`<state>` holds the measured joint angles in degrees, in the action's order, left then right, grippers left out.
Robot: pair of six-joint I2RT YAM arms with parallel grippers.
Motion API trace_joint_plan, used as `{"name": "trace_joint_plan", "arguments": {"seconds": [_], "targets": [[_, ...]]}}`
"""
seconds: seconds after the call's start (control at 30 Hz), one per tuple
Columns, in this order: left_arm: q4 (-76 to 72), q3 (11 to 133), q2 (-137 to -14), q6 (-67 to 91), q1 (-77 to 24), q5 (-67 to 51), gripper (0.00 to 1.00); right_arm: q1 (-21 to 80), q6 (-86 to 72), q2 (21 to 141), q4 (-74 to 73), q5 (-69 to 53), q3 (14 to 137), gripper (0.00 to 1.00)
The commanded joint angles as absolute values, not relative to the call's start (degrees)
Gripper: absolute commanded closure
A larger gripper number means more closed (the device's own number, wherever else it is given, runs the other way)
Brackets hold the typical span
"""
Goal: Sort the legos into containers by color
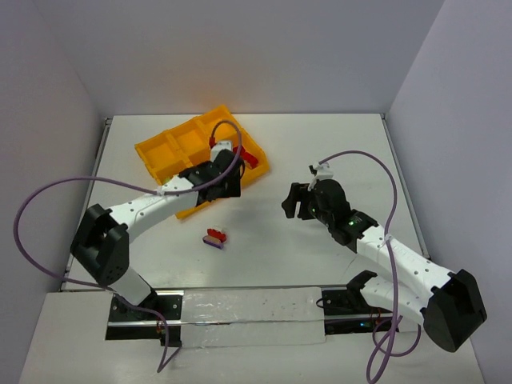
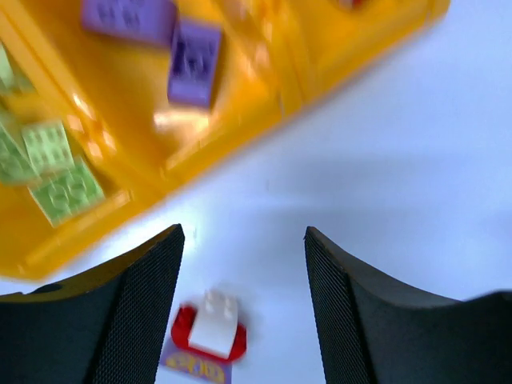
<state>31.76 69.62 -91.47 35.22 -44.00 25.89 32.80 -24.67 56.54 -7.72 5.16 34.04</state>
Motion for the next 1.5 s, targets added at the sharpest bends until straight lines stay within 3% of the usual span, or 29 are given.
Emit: {"name": "trace_joint_plan", "arguments": {"seconds": [0.0,0.3,0.4,0.6,0.9,1.0,1.2,1.47], "targets": [[32.39,61.64,-86.34,42.47,-46.91,27.83,0.34,32.52,-25.22,56.8,-5.91,4.35,34.3,0.23],[28.66,52.39,-84.2,41.67,-49.75,24.08,0.23,32.52,-25.58,58.18,-5.54,2.81,34.72,0.23],[26.37,50.58,-83.86,38.47,-50.0,21.66,0.27,32.52,-25.58,58.27,-5.28,2.48,34.89,0.23],[26.28,50.99,-86.07,35.44,-50.2,21.25,0.42,32.52,-25.35,58.78,-5.66,2.57,35.59,0.23],[27.6,51.78,-88.17,35.87,-50.81,23.72,0.45,32.6,-25.57,58.62,-5.81,2.64,35.24,0.23],[27.93,51.86,-88.35,36.43,-50.98,23.86,0.54,32.59,-25.49,58.38,-5.96,2.8,35.24,0.23],[31.28,55.08,-86.97,38.36,-50.98,25.39,1.0,32.59,-25.3,57.73,-6.26,2.8,35.38,0.23],[33.92,63.91,-82.29,44.94,-49.48,24.03,1.0,32.79,-22.79,57.26,-4.64,-4.32,36.53,0.23]]}}
